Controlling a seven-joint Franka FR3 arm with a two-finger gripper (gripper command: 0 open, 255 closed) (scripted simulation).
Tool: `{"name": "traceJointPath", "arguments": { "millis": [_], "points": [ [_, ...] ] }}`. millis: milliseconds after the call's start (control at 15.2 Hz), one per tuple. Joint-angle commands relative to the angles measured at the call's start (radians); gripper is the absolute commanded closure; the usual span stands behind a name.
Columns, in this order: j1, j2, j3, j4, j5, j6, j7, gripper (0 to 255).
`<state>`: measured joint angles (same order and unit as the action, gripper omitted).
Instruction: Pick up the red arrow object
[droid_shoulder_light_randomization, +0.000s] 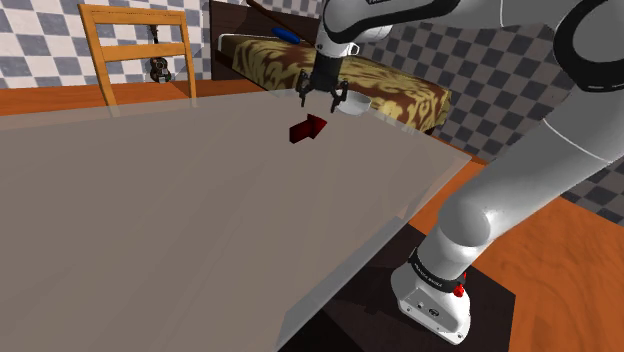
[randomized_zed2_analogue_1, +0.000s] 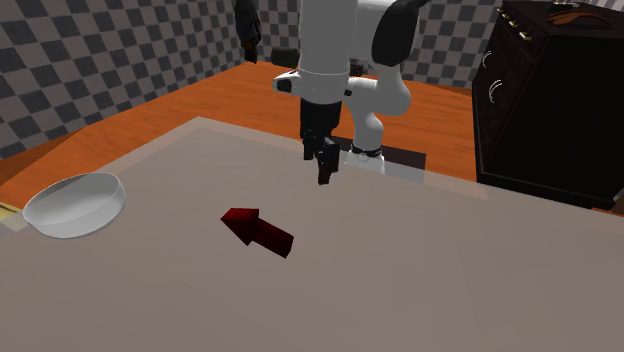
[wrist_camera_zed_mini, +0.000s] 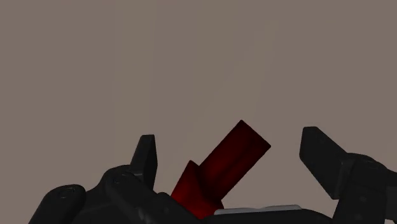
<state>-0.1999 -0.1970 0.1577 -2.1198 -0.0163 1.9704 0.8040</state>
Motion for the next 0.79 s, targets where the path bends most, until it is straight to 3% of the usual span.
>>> {"name": "traceJointPath", "arguments": {
  "millis": [0, 726],
  "points": [
    [-0.018, 0.076, 0.003, 0.044, -0.022, 0.022, 0.085, 0],
    [-0.074, 0.424, -0.064, 0.327, -0.105, 0.034, 0.445, 0]
  ]
}}
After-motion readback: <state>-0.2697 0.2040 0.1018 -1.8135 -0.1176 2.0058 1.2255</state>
